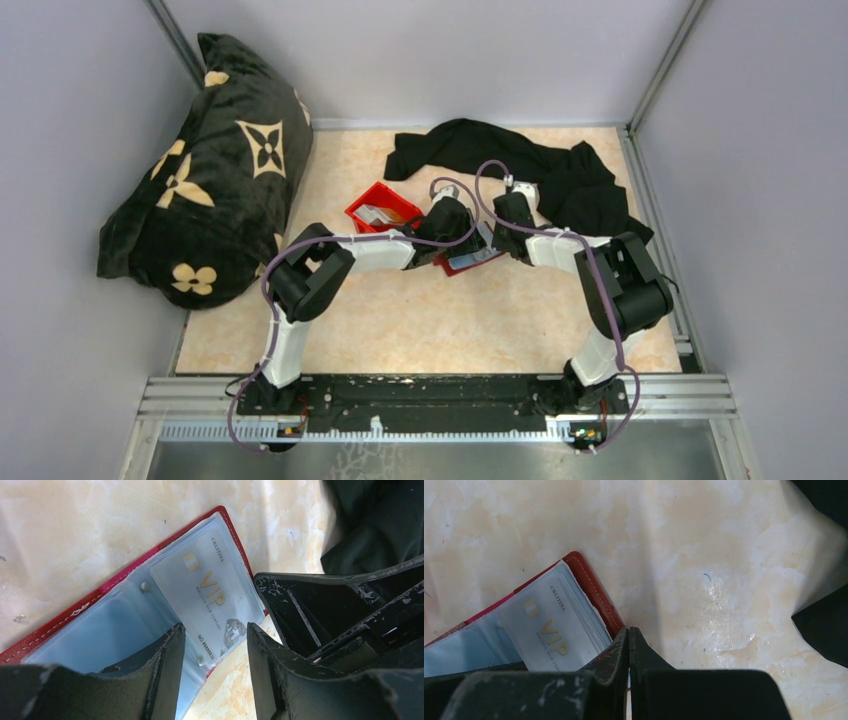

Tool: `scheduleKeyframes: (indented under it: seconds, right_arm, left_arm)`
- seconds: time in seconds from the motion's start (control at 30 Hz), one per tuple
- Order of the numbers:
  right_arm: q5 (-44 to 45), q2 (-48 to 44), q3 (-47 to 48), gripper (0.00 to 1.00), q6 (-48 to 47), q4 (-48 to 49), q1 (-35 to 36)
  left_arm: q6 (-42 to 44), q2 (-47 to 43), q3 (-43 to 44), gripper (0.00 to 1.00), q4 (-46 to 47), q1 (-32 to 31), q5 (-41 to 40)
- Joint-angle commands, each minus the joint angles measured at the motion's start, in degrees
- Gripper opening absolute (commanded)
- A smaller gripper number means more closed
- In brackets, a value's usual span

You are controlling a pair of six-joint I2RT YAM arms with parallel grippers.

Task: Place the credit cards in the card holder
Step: Insert the credit card into the card holder.

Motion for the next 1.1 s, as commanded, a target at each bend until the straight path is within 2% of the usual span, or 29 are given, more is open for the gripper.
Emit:
scheduleKeyframes:
  seconds: [0.0, 0.67, 1.07]
  right_arm:
    - [-7.68, 2.75, -2.68, 0.00, 1.76, -6.56, 3.66]
    - [-6.24, 1.99, -1.30, 0.00, 2.45, -8.57, 7.02]
    - [-3.39, -1.14, 0.59, 0.00, 2.52, -11.03, 6.97]
  left_arm:
    - [0.42, -0.07, -0.60, 0.56, -0.41, -0.71, -1.06]
    - [0.45, -2.28, -2.91, 0.56, -0.85, -0.71, -2.20]
    - [1.31, -9.57, -8.63, 0.58, 0.80, -0.73, -7.84]
